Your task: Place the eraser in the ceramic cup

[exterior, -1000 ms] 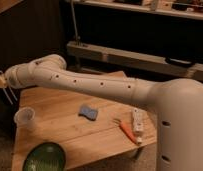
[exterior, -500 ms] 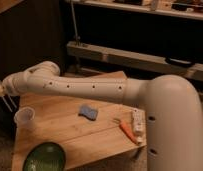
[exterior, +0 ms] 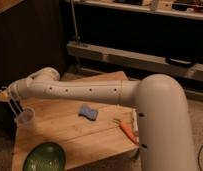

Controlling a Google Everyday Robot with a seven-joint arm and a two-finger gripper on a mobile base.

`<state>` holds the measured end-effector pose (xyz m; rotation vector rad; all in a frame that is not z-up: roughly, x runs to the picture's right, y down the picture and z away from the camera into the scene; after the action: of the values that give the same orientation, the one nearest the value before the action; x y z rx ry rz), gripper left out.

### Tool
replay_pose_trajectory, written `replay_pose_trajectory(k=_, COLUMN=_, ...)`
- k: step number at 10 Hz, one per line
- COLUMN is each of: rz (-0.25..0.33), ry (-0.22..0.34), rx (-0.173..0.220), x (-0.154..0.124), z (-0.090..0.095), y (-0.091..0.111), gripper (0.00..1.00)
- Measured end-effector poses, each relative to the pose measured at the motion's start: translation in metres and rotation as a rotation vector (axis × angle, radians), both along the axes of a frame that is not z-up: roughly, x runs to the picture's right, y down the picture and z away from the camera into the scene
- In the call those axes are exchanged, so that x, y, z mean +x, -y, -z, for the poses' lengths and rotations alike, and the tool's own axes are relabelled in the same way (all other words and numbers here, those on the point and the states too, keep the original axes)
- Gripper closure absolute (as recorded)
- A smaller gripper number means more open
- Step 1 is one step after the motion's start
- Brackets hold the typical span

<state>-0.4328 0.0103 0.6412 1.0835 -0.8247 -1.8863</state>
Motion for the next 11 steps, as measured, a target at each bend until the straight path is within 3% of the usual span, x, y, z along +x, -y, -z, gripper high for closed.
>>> replay_pose_trajectory(k=4, rz=0.021, ry=-0.012, rx=-0.029, x=0.001, z=-0.022, y=-0.009, gripper=0.97)
replay_pose_trajectory(k=8, rz=0.058, ry=-0.028, rx=-0.021, x=-0.001, z=-0.036, y=-0.027, gripper=0.58)
replay_pose_trajectory(k=11, rz=0.054, ry=-0.022, rx=-0.020, x=0.003, z=-0.044, y=-0.032, gripper=0.28)
